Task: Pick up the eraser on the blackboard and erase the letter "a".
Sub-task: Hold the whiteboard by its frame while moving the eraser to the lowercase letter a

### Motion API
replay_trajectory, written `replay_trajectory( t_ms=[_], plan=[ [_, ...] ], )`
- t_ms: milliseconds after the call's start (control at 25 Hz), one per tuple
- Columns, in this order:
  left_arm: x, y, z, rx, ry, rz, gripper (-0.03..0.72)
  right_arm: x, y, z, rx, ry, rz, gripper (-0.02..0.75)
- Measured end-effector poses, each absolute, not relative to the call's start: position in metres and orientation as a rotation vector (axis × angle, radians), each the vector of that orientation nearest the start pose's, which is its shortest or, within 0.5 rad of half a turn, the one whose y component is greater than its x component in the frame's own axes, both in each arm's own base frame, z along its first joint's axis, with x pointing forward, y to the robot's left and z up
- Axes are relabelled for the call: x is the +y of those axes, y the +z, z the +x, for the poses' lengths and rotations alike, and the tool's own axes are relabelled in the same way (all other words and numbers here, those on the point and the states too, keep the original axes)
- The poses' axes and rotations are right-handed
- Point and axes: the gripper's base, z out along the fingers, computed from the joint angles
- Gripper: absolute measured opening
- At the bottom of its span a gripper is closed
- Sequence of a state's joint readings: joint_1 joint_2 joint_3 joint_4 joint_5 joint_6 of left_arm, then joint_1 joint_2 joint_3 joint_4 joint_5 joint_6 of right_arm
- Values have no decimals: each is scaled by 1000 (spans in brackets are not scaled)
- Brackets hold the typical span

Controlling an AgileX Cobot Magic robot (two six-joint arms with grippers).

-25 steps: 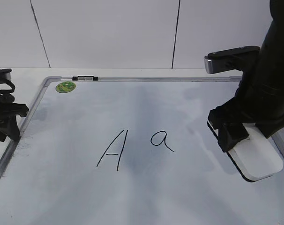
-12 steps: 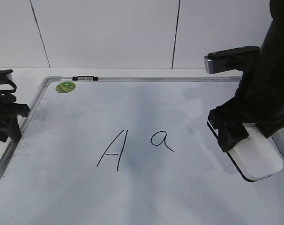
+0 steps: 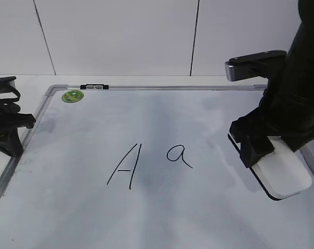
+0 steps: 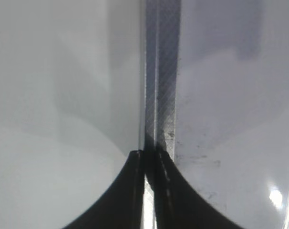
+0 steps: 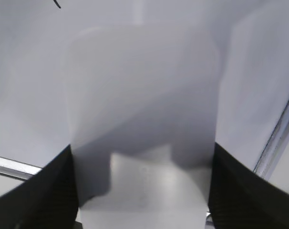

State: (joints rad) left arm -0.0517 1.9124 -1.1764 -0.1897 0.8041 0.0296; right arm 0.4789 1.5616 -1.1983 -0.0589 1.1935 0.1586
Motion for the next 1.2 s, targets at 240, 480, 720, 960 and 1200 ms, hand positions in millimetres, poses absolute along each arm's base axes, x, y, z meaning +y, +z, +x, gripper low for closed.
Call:
replay_trajectory(
  t_ms=[240, 480, 720, 960, 1200],
  plan=[
    [-31, 153, 354, 3017, -220, -64, 14, 139, 251, 272, 3022, -1, -576, 561],
    [-31, 153, 354, 3018, -220, -64, 14, 154, 230, 290, 3072, 40, -622, 561],
    [-31, 153, 354, 3019, -220, -64, 14, 166, 222, 314, 3068, 42, -625, 561],
    [-31, 153, 354, 3021, -221, -64, 14, 177, 216, 333, 3060, -12, -619, 561],
    [-31, 153, 354, 3021, -221, -64, 14, 198, 211, 335, 3027, -77, -699, 561]
  ],
)
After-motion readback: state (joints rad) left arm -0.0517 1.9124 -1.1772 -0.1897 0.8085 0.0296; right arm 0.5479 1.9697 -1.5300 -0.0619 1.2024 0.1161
